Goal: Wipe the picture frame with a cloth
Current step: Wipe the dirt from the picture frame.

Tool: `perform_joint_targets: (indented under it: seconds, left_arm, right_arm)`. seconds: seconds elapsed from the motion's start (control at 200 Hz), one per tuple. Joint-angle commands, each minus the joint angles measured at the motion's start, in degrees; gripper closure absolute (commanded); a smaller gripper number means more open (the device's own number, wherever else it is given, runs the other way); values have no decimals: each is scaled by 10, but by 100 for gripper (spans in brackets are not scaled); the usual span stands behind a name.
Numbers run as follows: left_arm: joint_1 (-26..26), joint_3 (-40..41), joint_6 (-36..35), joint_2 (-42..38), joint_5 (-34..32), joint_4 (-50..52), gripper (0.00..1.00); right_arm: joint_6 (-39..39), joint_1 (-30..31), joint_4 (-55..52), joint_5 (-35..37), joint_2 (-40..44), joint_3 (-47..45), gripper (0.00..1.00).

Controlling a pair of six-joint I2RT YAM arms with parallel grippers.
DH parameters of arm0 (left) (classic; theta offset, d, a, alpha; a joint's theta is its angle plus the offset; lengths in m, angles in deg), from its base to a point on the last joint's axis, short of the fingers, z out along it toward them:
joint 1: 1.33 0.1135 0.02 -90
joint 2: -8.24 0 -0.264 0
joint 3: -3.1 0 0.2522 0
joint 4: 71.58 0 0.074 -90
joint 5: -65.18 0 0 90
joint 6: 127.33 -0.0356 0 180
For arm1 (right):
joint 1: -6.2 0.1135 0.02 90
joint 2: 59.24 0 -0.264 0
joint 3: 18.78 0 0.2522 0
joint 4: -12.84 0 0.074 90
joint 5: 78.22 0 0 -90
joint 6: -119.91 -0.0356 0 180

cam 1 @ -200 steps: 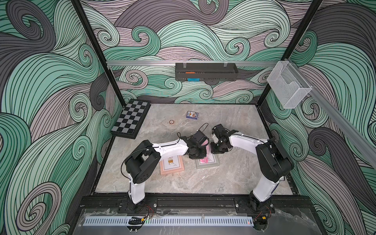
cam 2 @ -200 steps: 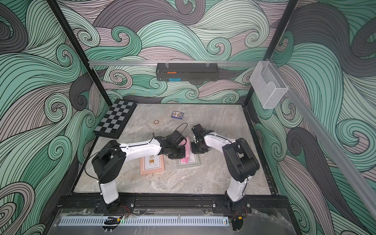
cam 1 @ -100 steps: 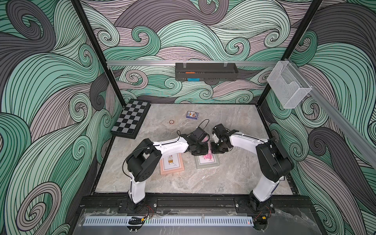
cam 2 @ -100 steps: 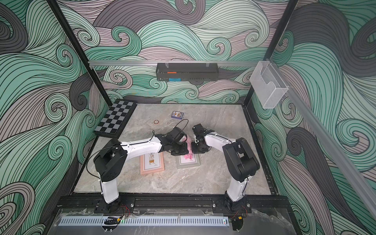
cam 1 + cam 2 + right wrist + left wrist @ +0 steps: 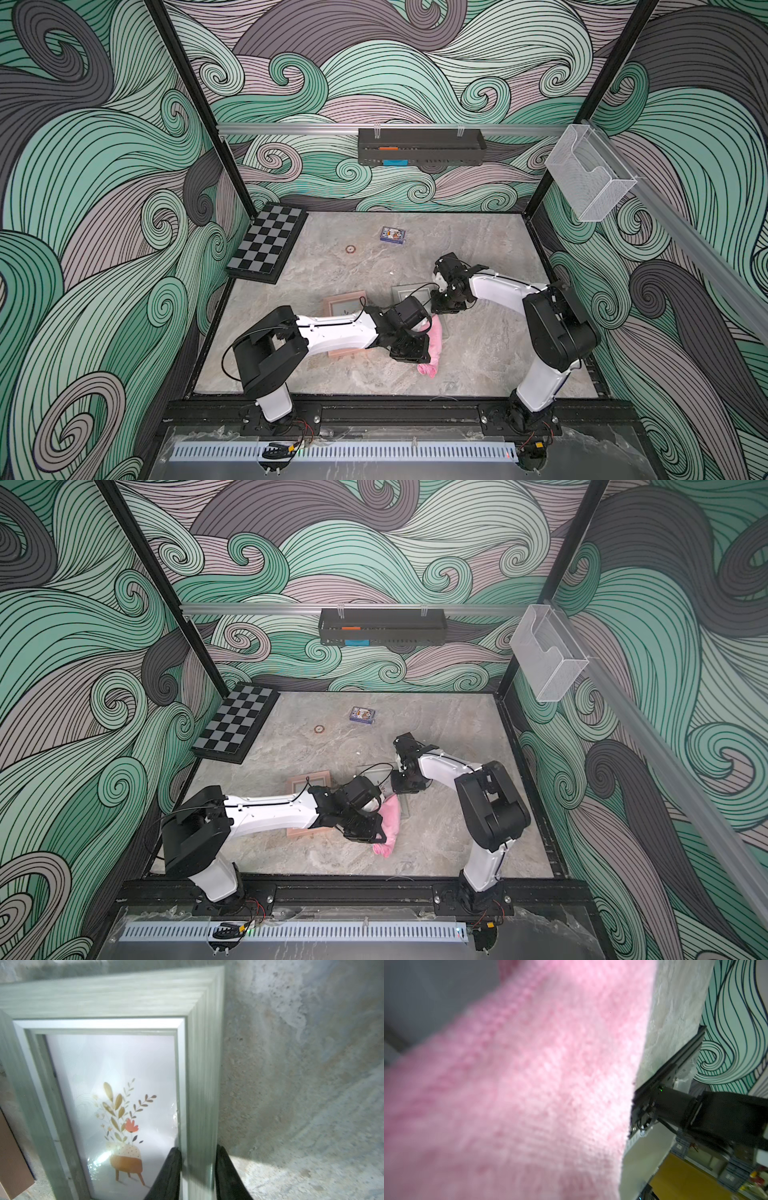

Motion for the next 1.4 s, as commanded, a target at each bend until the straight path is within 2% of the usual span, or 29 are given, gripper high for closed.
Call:
perform_joint_targets:
  seconds: [0.0,0.12,0.2,0.305,0.395,0.525,0.71,0.796,0.961,1.116,1.276,1.396]
  left_arm:
    - [-12,-16,5,-10,90,-55,100]
    - [-25,-67,-26,30,115,-53,100]
    - [-25,-78,-20,72,135,-98,100]
    - [-21,-92,-18,122,107,-108,100]
    - [-8,-72,-2,130,76,-108,100]
    - [9,-10,3,69,3,-65,100]
    - [28,51,-9,-70,-138,82,100]
    - [49,70,-11,-117,-184,136,100]
    - [90,94,-17,-143,-201,188,100]
    - [91,86,-27,-143,-199,231,100]
    - [91,73,-38,-204,-219,273,100]
    - [91,60,-44,-260,-196,259,100]
  right_arm:
    - [5,-2,3,-2,-30,-24,73]
    - [5,-3,3,-5,-38,-17,73]
    - [6,-3,3,-9,-44,-13,73]
    - [8,-3,3,-11,-47,-10,73]
    - [11,-3,2,-12,-47,-12,73]
    - [12,-3,3,-13,-47,-13,73]
    - [11,-3,5,-16,-49,-11,73]
    - [12,-3,4,-17,-52,-10,73]
    - [12,-3,5,-19,-54,-10,73]
    - [13,-4,5,-14,-46,-13,73]
    - [11,-4,4,-13,-38,-16,73]
    - [10,-4,-3,-9,-23,-15,73]
